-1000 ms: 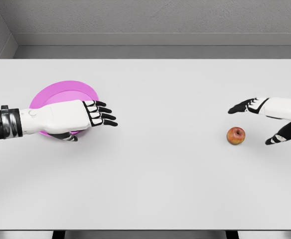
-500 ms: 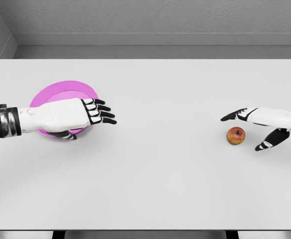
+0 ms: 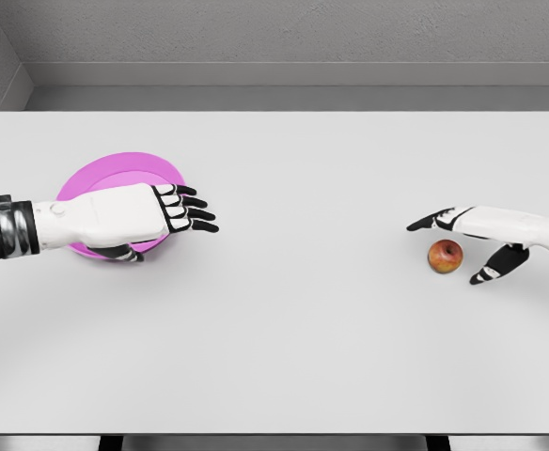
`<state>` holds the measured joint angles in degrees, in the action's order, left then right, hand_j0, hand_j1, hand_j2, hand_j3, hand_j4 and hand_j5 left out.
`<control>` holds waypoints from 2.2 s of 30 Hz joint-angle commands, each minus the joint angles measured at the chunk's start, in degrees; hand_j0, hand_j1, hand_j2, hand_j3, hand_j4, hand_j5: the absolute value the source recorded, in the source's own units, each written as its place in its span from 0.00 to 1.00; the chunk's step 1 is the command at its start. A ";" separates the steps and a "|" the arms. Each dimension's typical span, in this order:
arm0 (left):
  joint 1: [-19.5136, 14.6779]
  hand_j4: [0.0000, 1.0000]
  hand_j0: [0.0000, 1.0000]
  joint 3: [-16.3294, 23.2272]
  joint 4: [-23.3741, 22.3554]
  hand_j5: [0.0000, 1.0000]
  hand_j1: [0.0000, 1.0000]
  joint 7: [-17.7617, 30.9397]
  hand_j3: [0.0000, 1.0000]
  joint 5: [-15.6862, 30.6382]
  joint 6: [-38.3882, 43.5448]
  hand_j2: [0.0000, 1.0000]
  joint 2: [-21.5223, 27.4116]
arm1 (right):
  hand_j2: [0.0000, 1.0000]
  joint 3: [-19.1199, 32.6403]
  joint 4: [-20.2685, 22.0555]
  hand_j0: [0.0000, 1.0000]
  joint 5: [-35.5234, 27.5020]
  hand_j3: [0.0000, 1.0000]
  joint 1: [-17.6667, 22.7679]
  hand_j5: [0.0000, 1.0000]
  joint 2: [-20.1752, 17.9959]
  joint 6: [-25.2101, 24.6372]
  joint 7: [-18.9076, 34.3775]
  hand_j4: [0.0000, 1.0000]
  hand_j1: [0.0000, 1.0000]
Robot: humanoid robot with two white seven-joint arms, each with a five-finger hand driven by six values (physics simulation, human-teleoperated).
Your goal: Put the apple on the plate with both arms
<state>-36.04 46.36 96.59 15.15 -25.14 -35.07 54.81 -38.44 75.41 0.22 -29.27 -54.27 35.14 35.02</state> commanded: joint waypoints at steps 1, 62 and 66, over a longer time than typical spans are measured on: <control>0.00 1.00 1.00 -0.04 0.00 1.00 1.00 -0.03 1.00 0.35 0.07 1.00 0.03 | 1.00 -0.14 -0.79 1.00 -0.05 1.00 -0.09 1.00 0.57 -0.14 -0.02 1.00 1.00; -0.18 1.00 1.00 -0.04 -0.44 1.00 1.00 -0.03 1.00 0.27 0.07 1.00 0.03 | 0.53 -1.63 -4.75 0.53 0.30 0.53 -2.28 0.53 4.44 -0.14 -0.02 0.53 0.53; -0.18 1.00 1.00 -0.04 -0.44 1.00 1.00 -0.03 1.00 0.27 0.07 1.00 0.03 | 0.53 -1.63 -4.66 0.53 0.22 0.53 -2.99 0.53 5.05 -0.14 -0.02 0.53 0.53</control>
<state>-36.21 46.36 96.15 15.15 -25.22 -35.07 54.80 -40.12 70.69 0.90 -32.52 -49.46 35.15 35.03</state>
